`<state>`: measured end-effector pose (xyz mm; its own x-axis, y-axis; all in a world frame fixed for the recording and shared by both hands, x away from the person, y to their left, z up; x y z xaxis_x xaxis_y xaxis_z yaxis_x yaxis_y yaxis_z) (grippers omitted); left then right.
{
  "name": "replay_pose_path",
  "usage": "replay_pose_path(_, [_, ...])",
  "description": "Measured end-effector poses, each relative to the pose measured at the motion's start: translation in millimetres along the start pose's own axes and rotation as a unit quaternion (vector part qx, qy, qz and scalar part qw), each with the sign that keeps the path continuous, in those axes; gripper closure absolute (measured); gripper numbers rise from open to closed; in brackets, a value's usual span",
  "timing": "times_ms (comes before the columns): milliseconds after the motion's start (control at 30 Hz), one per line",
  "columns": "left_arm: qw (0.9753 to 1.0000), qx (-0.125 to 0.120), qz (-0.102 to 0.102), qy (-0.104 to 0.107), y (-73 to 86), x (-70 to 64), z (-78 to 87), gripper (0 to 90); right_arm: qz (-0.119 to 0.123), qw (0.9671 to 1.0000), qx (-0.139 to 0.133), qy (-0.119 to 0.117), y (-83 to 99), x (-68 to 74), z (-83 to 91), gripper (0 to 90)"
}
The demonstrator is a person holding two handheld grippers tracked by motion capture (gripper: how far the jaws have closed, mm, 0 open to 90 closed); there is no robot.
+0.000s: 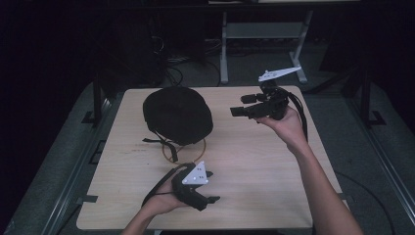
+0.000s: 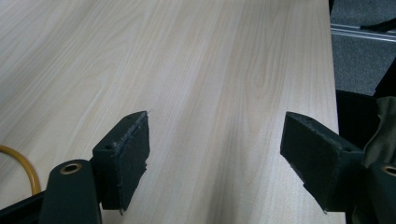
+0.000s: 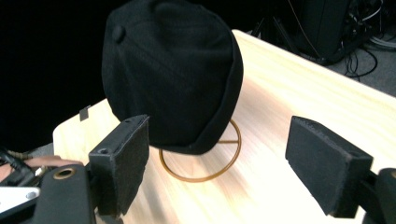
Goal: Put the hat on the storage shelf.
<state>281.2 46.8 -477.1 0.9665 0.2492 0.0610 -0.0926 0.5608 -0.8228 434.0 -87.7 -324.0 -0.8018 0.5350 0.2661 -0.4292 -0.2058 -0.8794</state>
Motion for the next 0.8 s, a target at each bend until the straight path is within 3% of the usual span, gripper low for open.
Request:
replay_pose_path(67, [1.0000, 0.000, -0.007, -0.004, -0.1, 1.6, 0.2, 23.7, -0.002, 1.0000, 0.002, 0.002, 5.5, -1.9, 2.6, 20.5])
replay_pose_path(800, [1.0000, 0.002, -0.002, -0.007, 1.2, 2.4, 0.1, 23.2, -0.018, 0.9998, -0.001, 0.013, 32.8, -12.9, 25.1, 18.7])
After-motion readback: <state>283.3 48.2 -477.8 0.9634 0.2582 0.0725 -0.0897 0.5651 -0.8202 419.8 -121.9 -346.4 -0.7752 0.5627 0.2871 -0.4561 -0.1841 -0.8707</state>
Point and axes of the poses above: each handheld gripper's, and its own axes: z roughly backward along the jaws, y roughly out of its underside, x roughly to its left, the point moved 9 cm from there along -z, roughly forward along the jaws, and after that the axes turned 7 degrees about -x, right-handed, at the moved point
